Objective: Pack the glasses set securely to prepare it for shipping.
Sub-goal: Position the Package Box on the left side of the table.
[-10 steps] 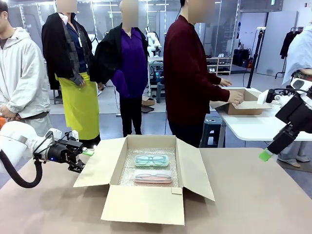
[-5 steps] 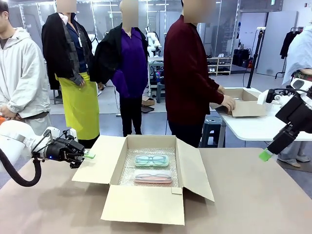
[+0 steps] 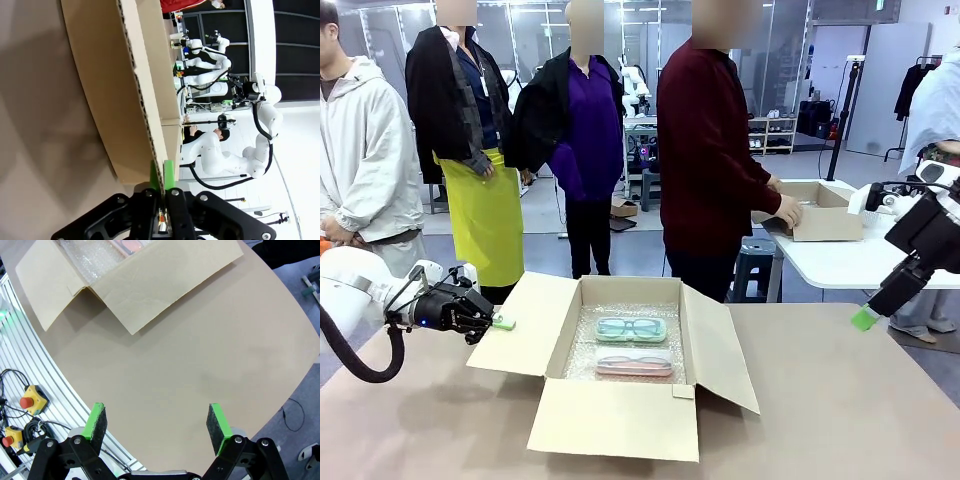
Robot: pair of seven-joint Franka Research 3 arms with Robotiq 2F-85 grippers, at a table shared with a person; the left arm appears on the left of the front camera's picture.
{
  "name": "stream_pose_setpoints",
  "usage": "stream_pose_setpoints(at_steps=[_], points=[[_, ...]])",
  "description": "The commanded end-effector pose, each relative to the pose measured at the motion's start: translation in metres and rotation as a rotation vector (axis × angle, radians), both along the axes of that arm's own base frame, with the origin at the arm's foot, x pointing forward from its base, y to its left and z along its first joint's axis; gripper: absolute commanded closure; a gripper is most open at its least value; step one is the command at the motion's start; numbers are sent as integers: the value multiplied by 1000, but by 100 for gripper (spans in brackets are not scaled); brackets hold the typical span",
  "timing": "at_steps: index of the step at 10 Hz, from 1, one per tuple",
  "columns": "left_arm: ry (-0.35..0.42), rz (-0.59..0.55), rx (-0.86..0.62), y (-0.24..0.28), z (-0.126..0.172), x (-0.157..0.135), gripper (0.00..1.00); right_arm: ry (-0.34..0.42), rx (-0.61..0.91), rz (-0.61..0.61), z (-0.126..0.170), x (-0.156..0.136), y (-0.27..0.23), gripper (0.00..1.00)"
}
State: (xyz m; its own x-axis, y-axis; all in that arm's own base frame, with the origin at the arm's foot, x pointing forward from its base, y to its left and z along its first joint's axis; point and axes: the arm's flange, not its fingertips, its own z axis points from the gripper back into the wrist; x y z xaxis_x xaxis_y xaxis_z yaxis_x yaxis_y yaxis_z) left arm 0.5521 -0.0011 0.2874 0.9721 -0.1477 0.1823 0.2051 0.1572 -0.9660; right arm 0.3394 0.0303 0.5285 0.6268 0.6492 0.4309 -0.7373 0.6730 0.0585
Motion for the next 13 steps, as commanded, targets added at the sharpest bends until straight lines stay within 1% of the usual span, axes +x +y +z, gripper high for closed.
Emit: stream_pose_setpoints(at_steps=[1, 2, 3, 4, 5, 7, 8, 9, 10, 13], points=[[13, 7, -29, 5, 13, -2, 100, 2, -7, -6, 1, -2, 1, 0], [25, 3, 13, 10, 19, -2, 100, 2, -7, -6, 1, -2, 1, 0], [31, 31, 49, 21, 31, -2, 100, 2, -7, -6, 1, -2, 1, 0], [26, 62, 41, 32, 42, -1, 100, 2, -7, -6, 1, -2, 1, 0], [41, 92, 43, 44, 47, 2, 100, 2, -7, -6, 1, -2, 1, 0], [36, 137, 88, 74, 54, 1, 100, 2, -7, -6, 1, -2, 1, 0], [44, 140, 82, 97, 58, 1, 100, 2, -7, -6, 1, -2, 1, 0], [89, 109, 92, 116, 58, 1, 100, 2, -7, -6, 1, -2, 1, 0], [97, 101, 129, 133, 55, -1, 100, 2, -7, -6, 1, -2, 1, 0], [81, 102, 260, 177, 56, -4, 100, 2, -7, -6, 1, -2, 1, 0]])
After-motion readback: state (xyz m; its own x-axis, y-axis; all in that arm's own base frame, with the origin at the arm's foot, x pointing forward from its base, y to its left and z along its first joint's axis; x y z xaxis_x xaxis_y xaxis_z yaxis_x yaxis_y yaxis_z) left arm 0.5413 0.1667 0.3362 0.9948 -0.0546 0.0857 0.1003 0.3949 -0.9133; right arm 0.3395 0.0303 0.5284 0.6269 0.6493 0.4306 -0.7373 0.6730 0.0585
